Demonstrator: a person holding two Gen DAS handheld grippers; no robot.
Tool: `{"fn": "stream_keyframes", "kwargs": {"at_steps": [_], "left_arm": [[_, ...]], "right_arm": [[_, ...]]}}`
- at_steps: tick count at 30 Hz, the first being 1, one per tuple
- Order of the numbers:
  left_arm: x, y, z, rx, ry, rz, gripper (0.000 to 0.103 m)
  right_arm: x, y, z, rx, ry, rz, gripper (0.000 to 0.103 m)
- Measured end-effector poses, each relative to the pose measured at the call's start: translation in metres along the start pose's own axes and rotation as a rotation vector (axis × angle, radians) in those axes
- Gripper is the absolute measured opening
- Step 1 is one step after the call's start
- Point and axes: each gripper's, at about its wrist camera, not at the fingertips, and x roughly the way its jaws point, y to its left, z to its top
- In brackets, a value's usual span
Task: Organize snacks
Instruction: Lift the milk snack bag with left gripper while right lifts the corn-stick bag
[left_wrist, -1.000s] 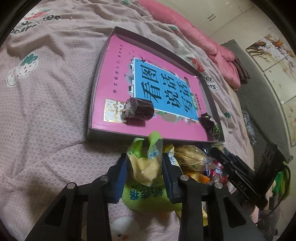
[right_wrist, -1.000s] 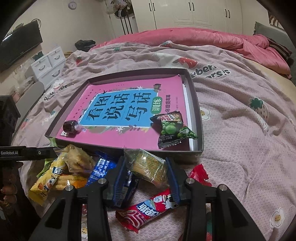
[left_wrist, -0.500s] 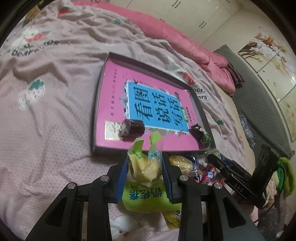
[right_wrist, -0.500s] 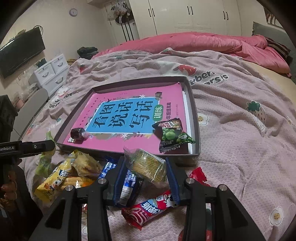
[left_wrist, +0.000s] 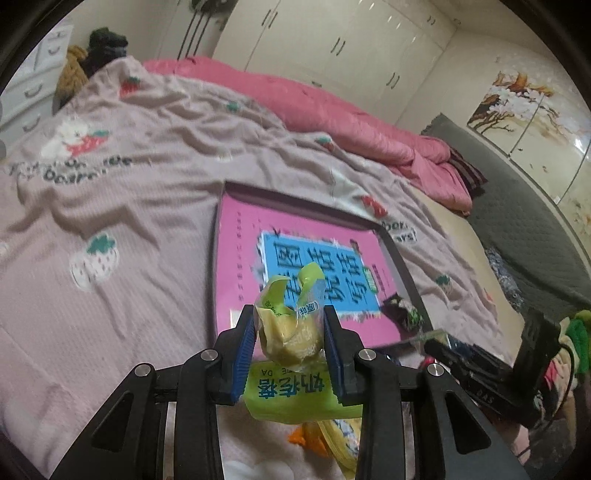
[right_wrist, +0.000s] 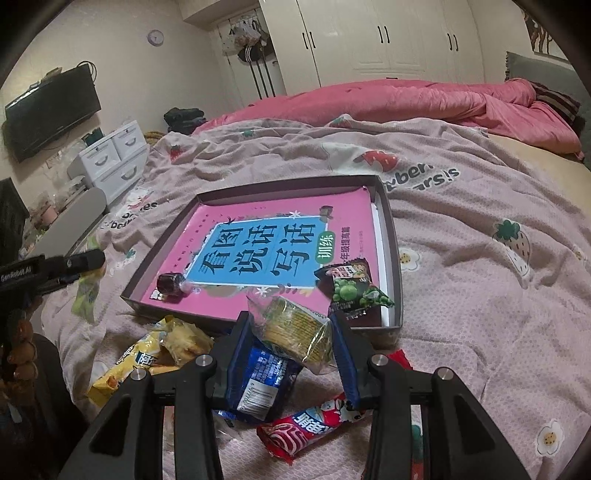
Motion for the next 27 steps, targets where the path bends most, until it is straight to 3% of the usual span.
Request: {"fn": "stream_keyframes", "kwargs": {"at_steps": [13, 17, 27], "left_arm": [[0.011, 0.002, 0.022, 0.058, -0.105, 0.1, 0.036], [0.022, 0.01, 0.023, 0.048, -0.088, 0.127, 0.036], [0.042, -0.004, 0.017, 0.17, -0.096, 0.22, 0.036]], "right_arm": [[-0.006, -0.001, 0.005, 0.013, -0.046, 0.01, 0.042], [-0.006, -0.003, 0.007, 0.019, -0.055, 0.008, 0.042], [-0.005, -0.007, 0.014, 0.033, -0.08, 0.002, 0.042]]}}
